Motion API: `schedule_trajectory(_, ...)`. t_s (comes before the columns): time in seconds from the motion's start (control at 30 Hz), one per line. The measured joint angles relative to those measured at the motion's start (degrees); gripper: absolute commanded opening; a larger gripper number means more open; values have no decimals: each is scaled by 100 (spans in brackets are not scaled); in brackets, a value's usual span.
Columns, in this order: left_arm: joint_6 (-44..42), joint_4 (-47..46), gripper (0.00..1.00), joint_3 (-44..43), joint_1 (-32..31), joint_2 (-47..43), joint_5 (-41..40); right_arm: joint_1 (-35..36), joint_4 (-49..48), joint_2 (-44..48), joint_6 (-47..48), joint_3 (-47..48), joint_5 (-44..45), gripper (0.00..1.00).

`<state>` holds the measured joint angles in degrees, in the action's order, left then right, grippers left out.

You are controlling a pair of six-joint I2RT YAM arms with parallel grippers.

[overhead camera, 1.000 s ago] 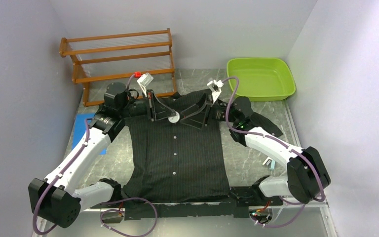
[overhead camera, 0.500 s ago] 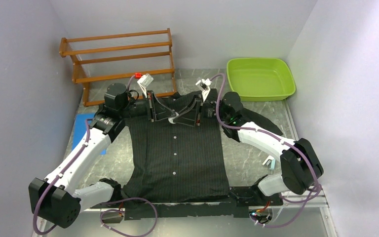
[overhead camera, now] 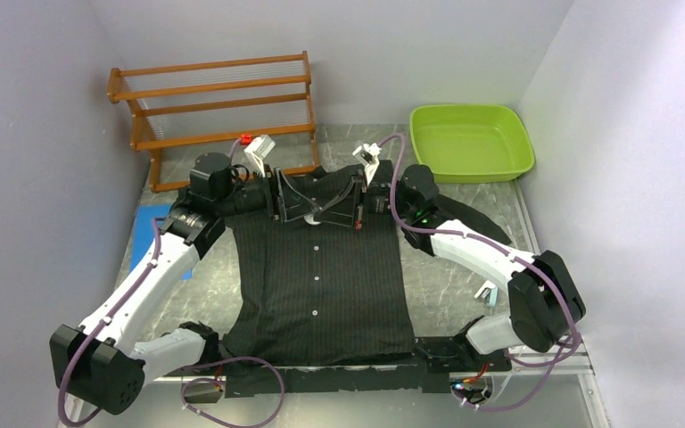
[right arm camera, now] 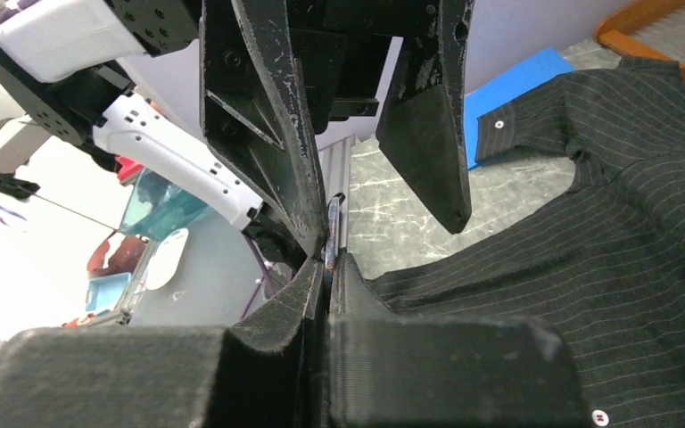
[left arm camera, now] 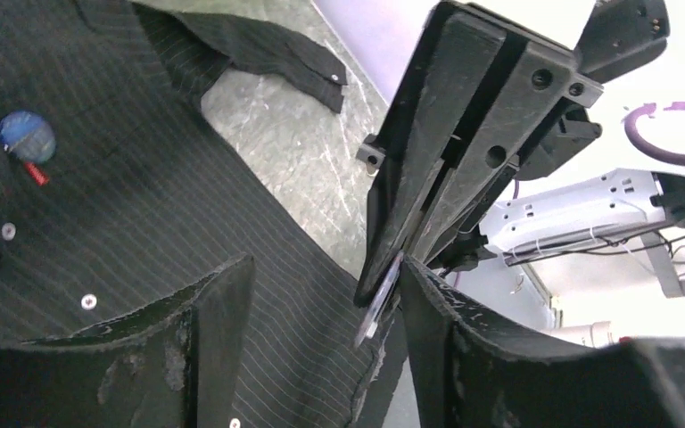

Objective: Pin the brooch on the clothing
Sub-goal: Open the brooch.

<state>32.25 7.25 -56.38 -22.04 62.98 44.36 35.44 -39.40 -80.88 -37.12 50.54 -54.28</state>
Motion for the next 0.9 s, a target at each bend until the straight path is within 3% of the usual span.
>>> schedule_trajectory(0.17,199,98,56,59,197,-229,-210,-13,146,122,142,-4,42,0)
schedule_trajectory(0.3,605,-474,48,332,479,-306,111,-22,337,243,289,-4,33,0)
schedule_trajectory(0.5,1005,-1200,47,509,562,-48,841,-37,531,293,409,-4,17,0)
schedule_trajectory(0.73,973,-1338,51,509,562,48,1414,-39,597,284,409,0,-7,0)
schedule_trajectory(0.9,826,-1220,41,509,562,57,1513,-44,595,256,404,35,-26,0)
